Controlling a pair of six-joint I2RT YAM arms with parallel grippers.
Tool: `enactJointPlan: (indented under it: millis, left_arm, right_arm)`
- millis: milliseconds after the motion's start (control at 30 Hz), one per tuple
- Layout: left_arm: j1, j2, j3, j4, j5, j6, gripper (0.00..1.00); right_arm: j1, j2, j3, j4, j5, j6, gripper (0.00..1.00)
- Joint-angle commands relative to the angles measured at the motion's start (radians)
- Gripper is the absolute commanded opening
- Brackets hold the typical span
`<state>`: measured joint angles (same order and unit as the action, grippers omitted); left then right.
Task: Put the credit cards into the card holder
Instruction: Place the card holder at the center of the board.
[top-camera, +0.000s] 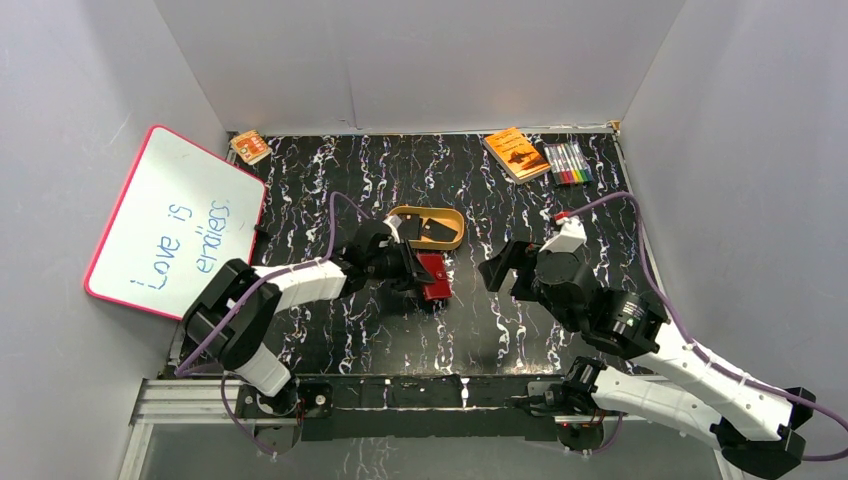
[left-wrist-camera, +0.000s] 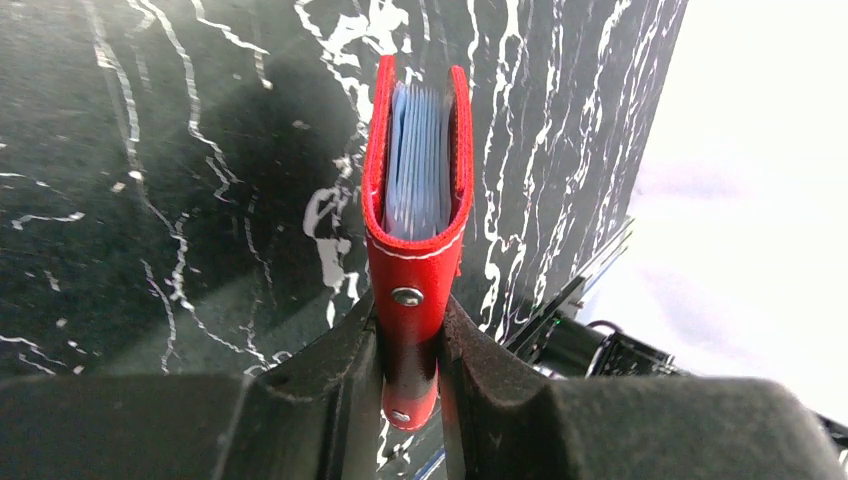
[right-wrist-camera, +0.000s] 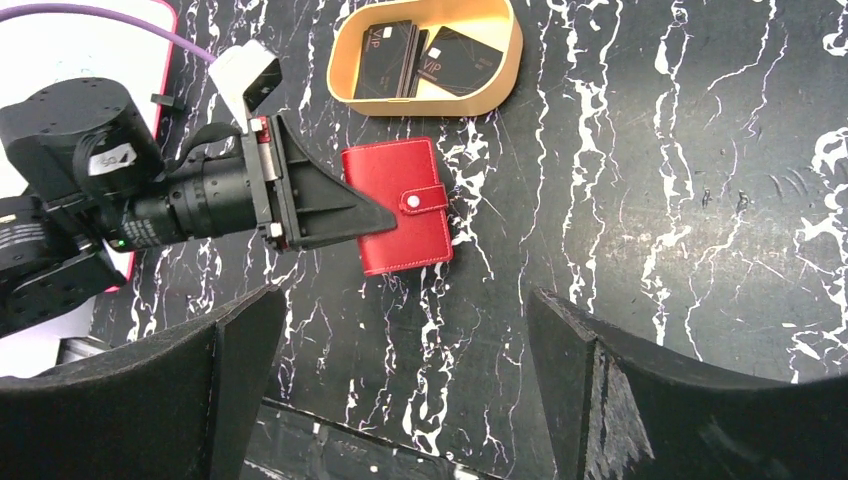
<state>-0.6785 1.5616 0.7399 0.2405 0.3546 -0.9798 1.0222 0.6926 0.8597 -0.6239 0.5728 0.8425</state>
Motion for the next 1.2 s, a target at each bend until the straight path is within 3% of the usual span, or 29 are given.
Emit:
enactJointPlan:
  millis: [0,167,367,467,1000,1167]
  left_arm:
    - [0.039,0.021,-0.018,0.128,0.1,-0.091,0.0]
    - [0.043,0.044,-0.003,0.05,0.084,-0.051,0.0]
    - [0.042,0.039,0.0,-0.06,0.047,-0.009,0.25]
    - [0.043,0.033,-0.008,-0.091,0.031,0.001,0.32]
    - [0.044,-0.011,0.0,-0.206,-0.063,0.052,0.53]
    - [0.043,-0.012,0.005,-0.229,-0.082,0.065,0.56]
  right_arm:
    - [0.0,0.004,-0.004,0.076,-0.001,0.014,0.98]
    - [0.001,0.006,-0.037,0.13,-0.023,0.007,0.99]
    - [0.0,0.029,-0.027,0.148,-0.034,0.0,0.99]
    - [0.0,0.035,-0.021,0.148,-0.036,-0.006,0.99]
    - [0.001,0.025,-0.029,0.147,-0.044,-0.002,0.99]
    - [0.0,0.023,-0.031,0.139,-0.048,0.006,0.99]
